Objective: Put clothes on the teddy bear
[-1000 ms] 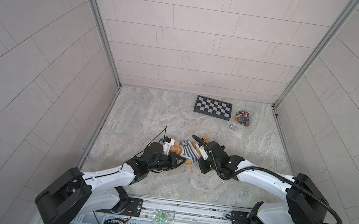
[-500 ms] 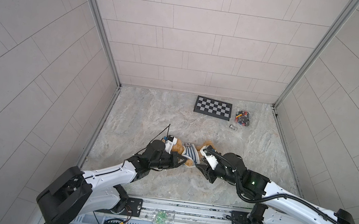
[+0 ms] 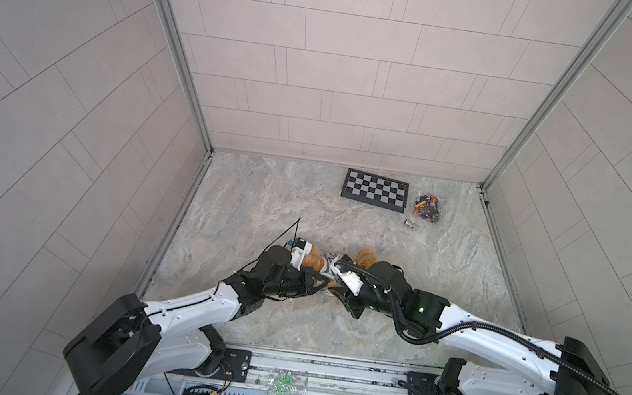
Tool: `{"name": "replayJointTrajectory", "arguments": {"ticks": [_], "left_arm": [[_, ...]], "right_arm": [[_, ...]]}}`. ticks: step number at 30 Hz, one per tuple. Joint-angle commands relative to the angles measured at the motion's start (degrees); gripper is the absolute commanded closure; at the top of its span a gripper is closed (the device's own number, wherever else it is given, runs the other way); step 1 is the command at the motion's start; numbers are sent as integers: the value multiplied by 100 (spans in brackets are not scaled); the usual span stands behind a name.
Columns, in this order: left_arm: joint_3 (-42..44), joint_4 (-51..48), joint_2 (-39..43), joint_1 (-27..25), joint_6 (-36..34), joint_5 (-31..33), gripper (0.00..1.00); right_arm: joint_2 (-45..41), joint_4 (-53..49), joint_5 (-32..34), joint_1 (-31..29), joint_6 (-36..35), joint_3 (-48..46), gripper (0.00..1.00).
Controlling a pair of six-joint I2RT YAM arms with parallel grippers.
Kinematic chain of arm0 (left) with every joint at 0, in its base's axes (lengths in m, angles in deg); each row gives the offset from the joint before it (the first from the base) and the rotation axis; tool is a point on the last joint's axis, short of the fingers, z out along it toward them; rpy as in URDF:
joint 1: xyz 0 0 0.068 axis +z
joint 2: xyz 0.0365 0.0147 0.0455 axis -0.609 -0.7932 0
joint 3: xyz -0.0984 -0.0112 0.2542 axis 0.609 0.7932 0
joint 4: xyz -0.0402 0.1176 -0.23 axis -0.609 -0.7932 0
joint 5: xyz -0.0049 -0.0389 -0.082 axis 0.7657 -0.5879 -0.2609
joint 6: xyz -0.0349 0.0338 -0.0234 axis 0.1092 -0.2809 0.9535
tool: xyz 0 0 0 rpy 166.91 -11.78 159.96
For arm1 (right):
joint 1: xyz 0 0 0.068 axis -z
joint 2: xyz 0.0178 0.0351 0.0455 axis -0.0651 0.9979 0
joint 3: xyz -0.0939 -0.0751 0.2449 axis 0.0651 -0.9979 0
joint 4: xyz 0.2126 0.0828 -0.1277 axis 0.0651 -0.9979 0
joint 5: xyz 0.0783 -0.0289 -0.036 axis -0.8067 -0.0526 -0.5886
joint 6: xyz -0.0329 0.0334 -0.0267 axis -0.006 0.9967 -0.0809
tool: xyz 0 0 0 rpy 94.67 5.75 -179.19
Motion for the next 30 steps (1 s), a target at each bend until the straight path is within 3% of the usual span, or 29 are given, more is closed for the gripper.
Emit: {"name": "replayJointTrajectory", "arguments": {"ticks": [1, 7, 13, 18, 24, 26, 27, 30], "left_arm": [[-201, 162, 132, 18, -121, -35, 100], [-231, 148, 206, 10, -112, -36, 100], [-234, 166, 233, -28, -95, -36, 100], [-234, 208, 233, -89, -54, -9, 100], [-275, 104, 356, -89, -63, 49, 100], [-344, -137, 483, -74, -209, 130, 91], [-401, -303, 566, -73, -351, 213, 82], [-545, -833, 960, -109, -1137, 541, 59]], "right_arm": [[162, -38, 22, -24, -227, 151, 70], [289, -196, 216, -24, -346, 157, 71], [439, -136, 444, -24, -479, 86, 64], [629, -52, 348, -27, -502, 195, 74], [548, -289, 587, -16, -450, 372, 100], [382, -411, 713, -11, -292, 463, 100], [283, -453, 807, 18, -98, 523, 100], [91, -439, 799, 297, 1016, 675, 100]]}}
